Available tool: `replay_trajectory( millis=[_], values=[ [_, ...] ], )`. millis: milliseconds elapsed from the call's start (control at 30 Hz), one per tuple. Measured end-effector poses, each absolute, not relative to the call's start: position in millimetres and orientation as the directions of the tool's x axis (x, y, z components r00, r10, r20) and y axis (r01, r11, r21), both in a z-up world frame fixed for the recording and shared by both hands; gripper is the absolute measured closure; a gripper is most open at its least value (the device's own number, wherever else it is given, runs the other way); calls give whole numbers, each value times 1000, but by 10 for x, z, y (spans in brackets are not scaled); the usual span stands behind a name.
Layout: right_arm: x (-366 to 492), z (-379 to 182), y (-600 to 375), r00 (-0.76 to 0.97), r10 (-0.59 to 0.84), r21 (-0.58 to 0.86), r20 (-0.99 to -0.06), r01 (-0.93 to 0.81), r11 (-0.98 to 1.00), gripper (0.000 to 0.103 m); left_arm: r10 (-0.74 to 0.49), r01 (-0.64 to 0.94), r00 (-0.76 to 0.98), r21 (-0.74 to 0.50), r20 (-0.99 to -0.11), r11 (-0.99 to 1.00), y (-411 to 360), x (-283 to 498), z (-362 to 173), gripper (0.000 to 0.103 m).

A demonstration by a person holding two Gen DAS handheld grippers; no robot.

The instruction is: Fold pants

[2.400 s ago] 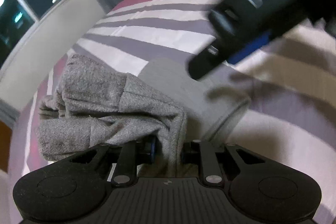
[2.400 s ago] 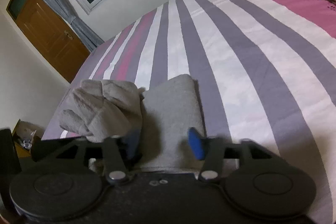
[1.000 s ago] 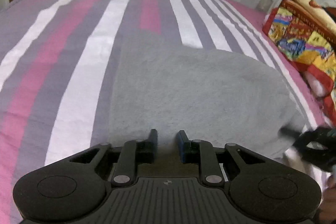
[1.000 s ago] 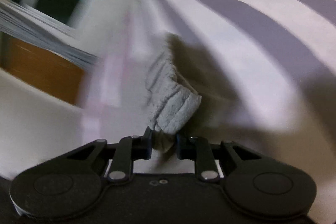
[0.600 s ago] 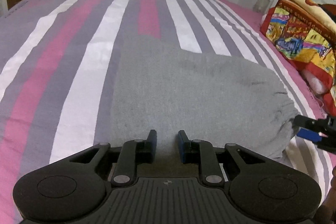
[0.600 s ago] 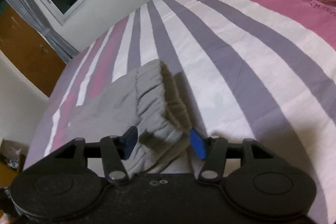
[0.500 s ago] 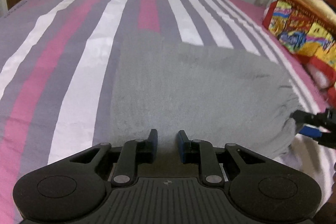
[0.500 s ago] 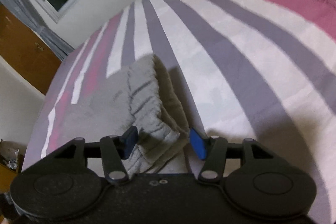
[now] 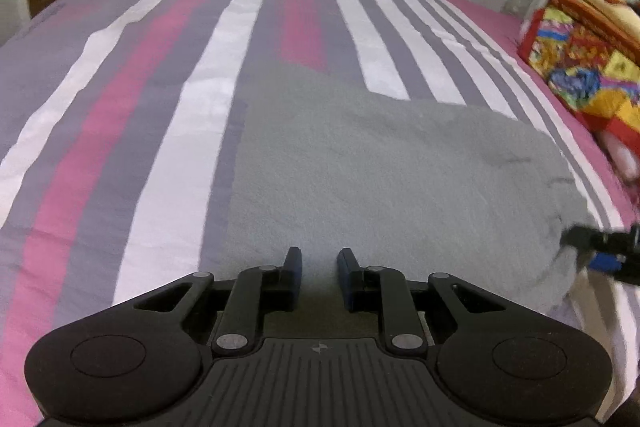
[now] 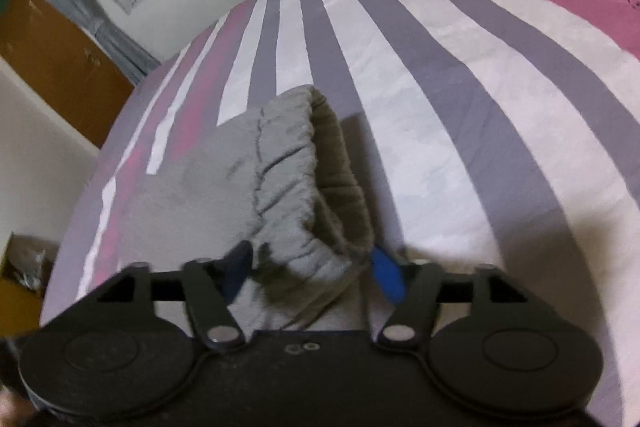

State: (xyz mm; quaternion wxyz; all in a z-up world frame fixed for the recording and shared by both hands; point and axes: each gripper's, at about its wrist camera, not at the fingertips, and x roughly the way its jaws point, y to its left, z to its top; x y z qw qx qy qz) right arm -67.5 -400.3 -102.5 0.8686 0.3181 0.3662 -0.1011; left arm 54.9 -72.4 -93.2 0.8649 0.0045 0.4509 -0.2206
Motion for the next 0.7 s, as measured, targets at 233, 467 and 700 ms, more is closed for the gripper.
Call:
replay_trajectory(
  millis=[233, 467, 700],
  values=[
    [-633, -1172, -4158, 693, 141, 536, -707, 394, 747, 20, -389, 301, 517, -264, -762, 916, -450, 769, -962, 17],
    [-536, -1405, -4147, 656, 270, 591, -704, 332, 735, 26, -505, 293, 351, -420, -788, 859, -397, 1009, -1398, 29],
    [-592, -1463, -4243, 688, 387, 721, -614, 291, 629, 51, -619, 298, 287, -546, -731, 783, -380, 1040, -1461, 65]
  ],
)
